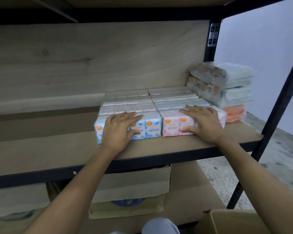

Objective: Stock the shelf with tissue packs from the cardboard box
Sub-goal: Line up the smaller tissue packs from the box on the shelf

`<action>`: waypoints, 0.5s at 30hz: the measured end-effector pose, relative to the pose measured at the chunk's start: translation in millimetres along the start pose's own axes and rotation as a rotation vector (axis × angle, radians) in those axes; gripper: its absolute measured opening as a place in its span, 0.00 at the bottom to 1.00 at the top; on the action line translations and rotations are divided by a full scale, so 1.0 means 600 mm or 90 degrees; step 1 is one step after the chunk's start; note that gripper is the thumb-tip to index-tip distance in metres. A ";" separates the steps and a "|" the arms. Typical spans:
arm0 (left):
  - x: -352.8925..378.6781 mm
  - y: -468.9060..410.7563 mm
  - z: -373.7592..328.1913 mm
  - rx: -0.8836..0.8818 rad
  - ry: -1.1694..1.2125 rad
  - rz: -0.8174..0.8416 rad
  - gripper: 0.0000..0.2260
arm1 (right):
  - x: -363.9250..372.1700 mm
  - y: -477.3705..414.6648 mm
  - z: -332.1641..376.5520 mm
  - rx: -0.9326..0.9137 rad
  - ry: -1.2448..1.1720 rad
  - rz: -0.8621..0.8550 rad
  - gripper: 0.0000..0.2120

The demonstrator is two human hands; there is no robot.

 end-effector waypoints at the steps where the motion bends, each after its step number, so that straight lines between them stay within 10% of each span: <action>1: 0.001 0.000 0.001 0.000 -0.001 0.000 0.24 | 0.001 -0.002 -0.001 0.001 -0.001 0.000 0.36; 15: 0.010 -0.003 0.003 -0.001 -0.041 -0.024 0.23 | 0.005 -0.004 0.003 -0.022 -0.003 -0.022 0.37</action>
Point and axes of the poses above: each hand's wrist, its own y-axis away from the middle knuckle, its own x-axis out of the palm, z = x × y, the point moved 5 cm from there along -y, towards the middle knuckle, and after that the axes turned 1 degree about -z, right-handed, at the moved point
